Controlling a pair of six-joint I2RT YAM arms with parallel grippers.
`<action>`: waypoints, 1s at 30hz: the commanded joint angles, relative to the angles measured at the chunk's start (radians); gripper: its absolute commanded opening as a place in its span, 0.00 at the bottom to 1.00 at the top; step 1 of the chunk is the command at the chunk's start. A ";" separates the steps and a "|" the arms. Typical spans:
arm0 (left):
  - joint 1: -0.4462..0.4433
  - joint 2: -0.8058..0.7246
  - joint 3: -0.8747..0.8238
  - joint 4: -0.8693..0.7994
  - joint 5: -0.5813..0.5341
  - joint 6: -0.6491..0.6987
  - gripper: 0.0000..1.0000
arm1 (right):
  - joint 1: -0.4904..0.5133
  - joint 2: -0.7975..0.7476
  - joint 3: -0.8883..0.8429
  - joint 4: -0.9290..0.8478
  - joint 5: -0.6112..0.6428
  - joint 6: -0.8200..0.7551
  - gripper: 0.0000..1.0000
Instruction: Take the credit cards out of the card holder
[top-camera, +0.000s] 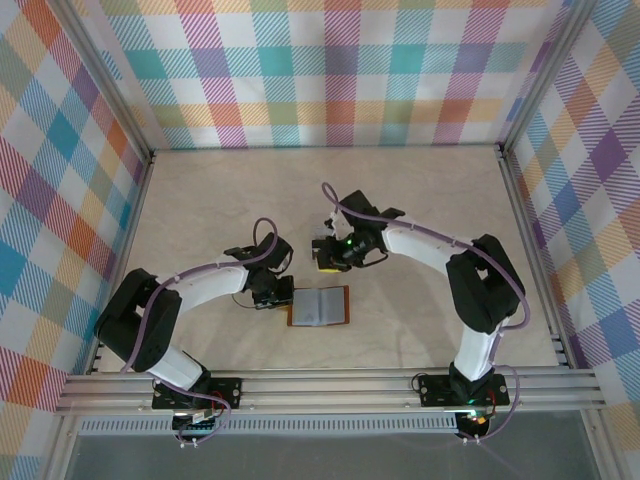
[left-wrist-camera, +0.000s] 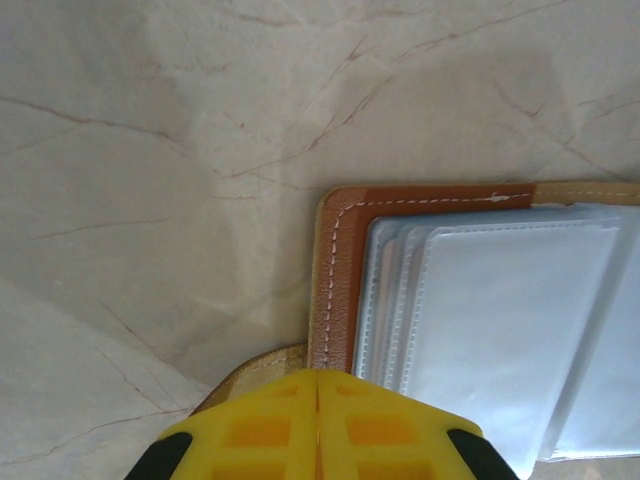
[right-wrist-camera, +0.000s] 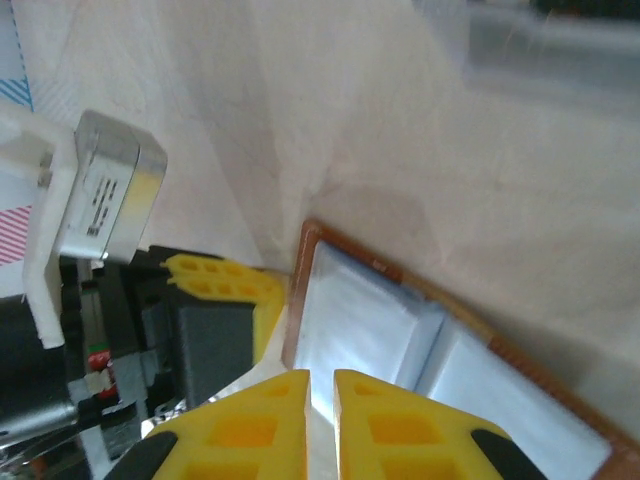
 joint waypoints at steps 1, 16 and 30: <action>0.010 0.016 -0.013 0.015 0.016 0.017 0.08 | 0.040 -0.041 -0.032 0.086 -0.057 0.122 0.16; 0.011 0.035 -0.046 0.036 0.016 0.017 0.07 | 0.153 0.077 -0.042 0.112 -0.008 0.227 0.12; 0.011 0.023 -0.048 0.031 0.011 0.016 0.06 | 0.209 0.186 -0.001 0.111 0.030 0.247 0.12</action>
